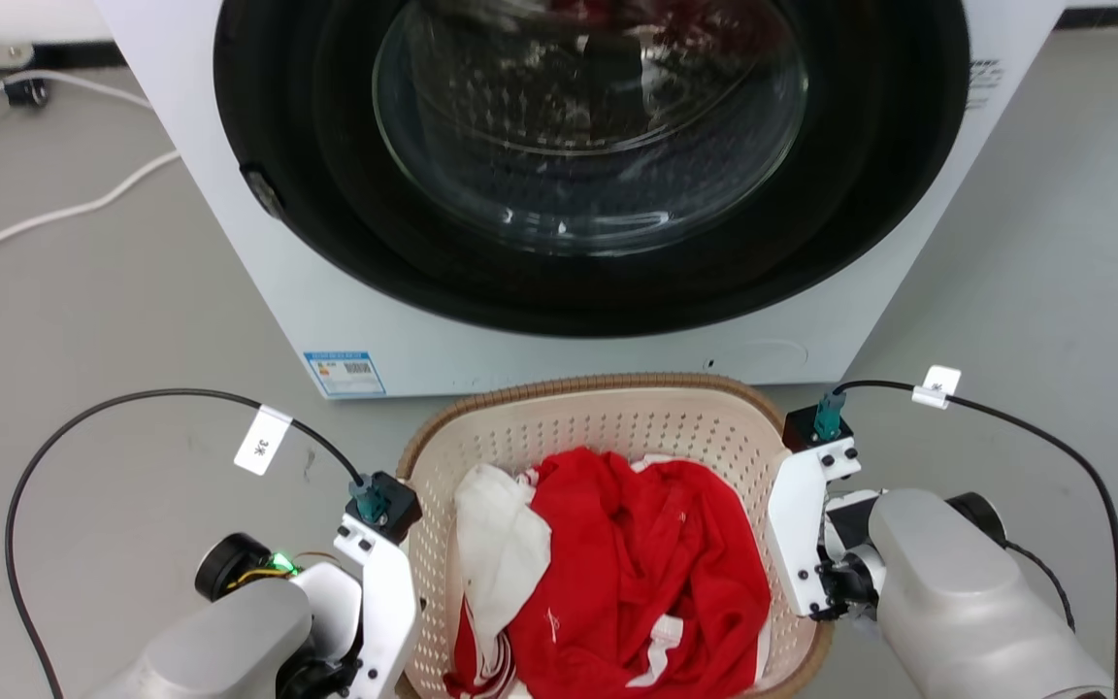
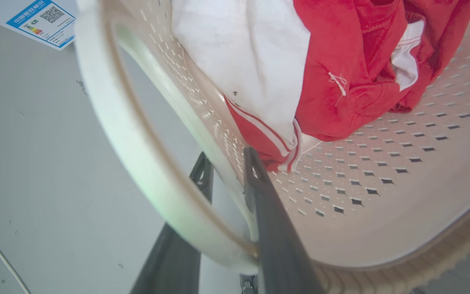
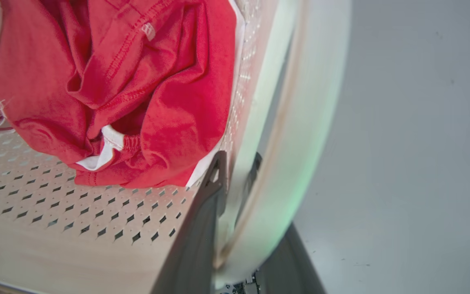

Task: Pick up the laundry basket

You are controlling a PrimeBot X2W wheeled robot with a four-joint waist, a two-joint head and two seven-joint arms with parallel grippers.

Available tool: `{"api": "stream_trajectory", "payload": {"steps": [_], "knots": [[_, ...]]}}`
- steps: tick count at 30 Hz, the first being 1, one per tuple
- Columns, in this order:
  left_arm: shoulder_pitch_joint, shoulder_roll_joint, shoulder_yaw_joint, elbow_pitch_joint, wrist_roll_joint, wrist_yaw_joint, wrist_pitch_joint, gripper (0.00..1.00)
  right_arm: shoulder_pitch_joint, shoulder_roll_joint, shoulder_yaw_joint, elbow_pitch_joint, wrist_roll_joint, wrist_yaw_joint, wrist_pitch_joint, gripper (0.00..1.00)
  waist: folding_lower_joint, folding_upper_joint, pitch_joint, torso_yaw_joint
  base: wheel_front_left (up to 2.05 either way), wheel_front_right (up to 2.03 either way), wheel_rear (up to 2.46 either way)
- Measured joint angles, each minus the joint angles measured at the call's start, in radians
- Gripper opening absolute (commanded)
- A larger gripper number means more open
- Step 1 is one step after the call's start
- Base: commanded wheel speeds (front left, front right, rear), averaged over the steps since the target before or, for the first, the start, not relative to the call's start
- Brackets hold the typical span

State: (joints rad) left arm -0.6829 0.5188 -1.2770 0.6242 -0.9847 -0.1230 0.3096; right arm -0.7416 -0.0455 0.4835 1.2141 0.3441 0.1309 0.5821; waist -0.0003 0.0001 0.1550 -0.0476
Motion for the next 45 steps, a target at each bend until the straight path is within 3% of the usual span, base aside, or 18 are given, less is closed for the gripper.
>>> {"api": "stream_trajectory", "payload": {"steps": [9, 15, 45], "knots": [[0.066, 0.023, -0.002, -0.053, -0.027, 0.0, 0.066, 0.0, 0.052, 0.0, 0.045, -0.012, 0.059, 0.0, 0.097, 0.0, 0.0001, 0.0, -0.093, -0.031, 0.0, 0.0, 0.0], [0.097, 0.028, 0.001, -0.076, -0.026, 0.001, 0.108, 0.0, 0.068, -0.002, 0.058, -0.015, 0.078, 0.0, 0.106, 0.0, 0.0, 0.0, -0.137, -0.041, 0.0, 0.0, 0.0], [0.113, 0.017, 0.002, -0.092, -0.021, 0.003, 0.154, 0.0, 0.065, -0.004, 0.091, 0.012, 0.11, 0.0, 0.105, 0.0, 0.0003, 0.0, -0.17, -0.027, 0.0, 0.0, 0.0]]}}
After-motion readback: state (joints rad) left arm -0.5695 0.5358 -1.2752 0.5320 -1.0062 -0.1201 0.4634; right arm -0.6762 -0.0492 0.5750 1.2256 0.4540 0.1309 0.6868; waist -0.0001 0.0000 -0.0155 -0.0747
